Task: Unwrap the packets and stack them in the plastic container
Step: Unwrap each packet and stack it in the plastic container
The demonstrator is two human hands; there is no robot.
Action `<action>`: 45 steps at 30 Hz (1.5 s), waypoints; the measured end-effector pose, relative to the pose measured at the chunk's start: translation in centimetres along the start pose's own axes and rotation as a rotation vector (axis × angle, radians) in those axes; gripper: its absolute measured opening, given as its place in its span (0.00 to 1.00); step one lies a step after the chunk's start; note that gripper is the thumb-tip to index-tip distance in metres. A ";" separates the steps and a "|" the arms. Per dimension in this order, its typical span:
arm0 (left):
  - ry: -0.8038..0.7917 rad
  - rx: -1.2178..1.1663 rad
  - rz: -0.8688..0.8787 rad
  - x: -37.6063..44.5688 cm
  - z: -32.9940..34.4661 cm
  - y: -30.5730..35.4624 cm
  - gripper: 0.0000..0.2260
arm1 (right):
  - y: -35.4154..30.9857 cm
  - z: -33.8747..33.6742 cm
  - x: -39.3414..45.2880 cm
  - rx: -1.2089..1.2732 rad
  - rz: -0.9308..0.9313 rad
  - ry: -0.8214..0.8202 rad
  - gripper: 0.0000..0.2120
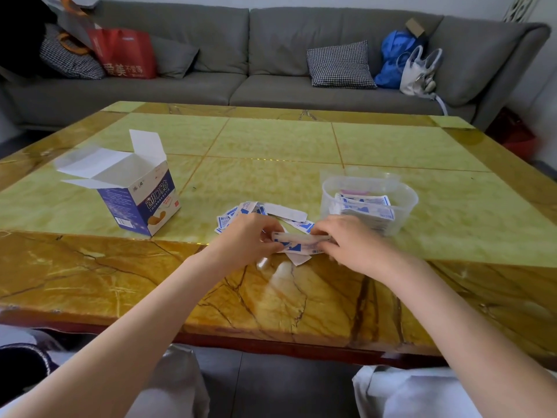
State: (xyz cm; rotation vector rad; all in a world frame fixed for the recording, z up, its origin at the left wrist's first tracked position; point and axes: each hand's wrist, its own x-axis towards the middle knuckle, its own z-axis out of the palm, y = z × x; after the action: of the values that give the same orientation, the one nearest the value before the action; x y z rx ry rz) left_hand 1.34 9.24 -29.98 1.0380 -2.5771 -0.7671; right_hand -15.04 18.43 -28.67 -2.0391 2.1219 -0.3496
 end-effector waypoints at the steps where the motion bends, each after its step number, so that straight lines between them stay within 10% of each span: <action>1: 0.014 0.024 0.002 0.0 0.0 0.0 0.06 | 0.0 -0.1 -0.2 -0.001 -0.002 0.013 0.11; 15: 0.042 0.184 0.046 -0.2 -0.9 0.6 0.09 | -0.5 -0.3 -0.4 -0.011 0.040 -0.015 0.10; 23: 0.352 -0.496 -0.051 4.0 -1.9 5.1 0.10 | 3.2 -5.7 0.4 0.524 0.250 0.636 0.06; 28: 0.336 -0.229 0.011 7.2 0.3 7.8 0.04 | 6.1 -5.9 1.2 0.297 0.414 0.744 0.03; 45: 0.287 0.590 0.078 10.8 3.1 8.9 0.11 | 8.1 -3.9 2.5 -0.220 0.428 0.345 0.13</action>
State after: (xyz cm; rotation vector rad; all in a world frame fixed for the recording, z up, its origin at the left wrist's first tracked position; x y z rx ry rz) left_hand -12.66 8.21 -27.09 1.0849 -2.6102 0.1789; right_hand -24.02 16.38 -27.23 -1.6456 2.8408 -0.4418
